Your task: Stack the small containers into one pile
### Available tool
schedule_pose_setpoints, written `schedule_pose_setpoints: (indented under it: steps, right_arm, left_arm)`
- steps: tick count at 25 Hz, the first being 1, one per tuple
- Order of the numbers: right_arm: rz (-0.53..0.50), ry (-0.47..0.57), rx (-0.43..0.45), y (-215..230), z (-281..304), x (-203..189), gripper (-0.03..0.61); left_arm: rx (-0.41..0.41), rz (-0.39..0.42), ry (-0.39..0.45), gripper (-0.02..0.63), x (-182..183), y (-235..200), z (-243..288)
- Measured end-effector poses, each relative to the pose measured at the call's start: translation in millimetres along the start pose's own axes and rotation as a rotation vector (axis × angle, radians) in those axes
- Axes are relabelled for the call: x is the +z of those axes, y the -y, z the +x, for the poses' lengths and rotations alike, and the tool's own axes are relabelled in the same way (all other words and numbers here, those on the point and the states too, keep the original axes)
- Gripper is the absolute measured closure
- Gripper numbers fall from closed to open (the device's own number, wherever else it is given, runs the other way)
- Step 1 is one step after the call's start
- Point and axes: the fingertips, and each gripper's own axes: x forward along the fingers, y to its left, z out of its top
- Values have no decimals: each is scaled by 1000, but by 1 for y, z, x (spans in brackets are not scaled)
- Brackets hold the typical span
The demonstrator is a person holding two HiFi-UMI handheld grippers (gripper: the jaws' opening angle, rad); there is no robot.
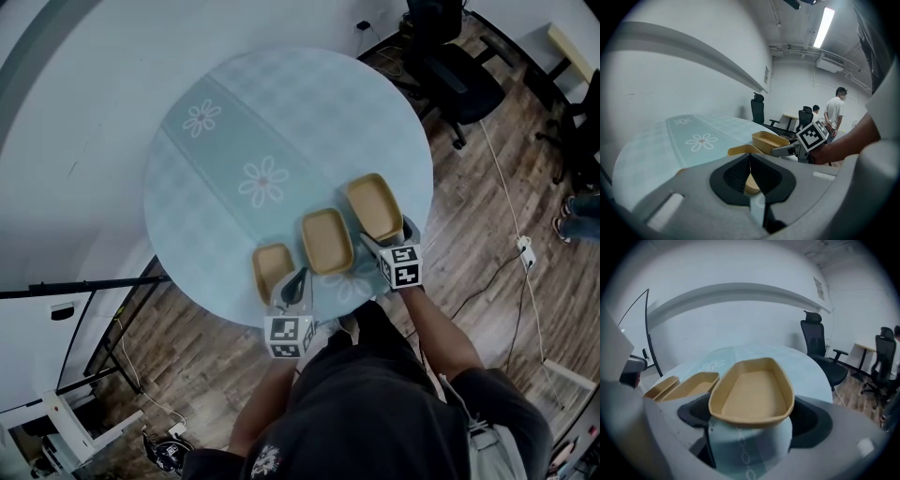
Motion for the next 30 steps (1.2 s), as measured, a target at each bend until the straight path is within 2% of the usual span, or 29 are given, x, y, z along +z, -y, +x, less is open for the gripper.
schedule_pose_setpoints:
  steps: [7,12,19,30]
  right_arm:
    - [37,96,-5,-16,-30,28,78]
    - [18,137,8,-43,-48,34,78]
    - [25,156,27,-91,-60,30,78]
    - [84,141,-5,-144,-49,16,78]
  left_arm:
    - [-7,5,15,607,-3,0,-15]
    - [-8,6,28,607,-7,0,-32]
    - [6,-3,48,607,-15,-10,-57]
    - [50,-33,58,607,-41,-37,-90]
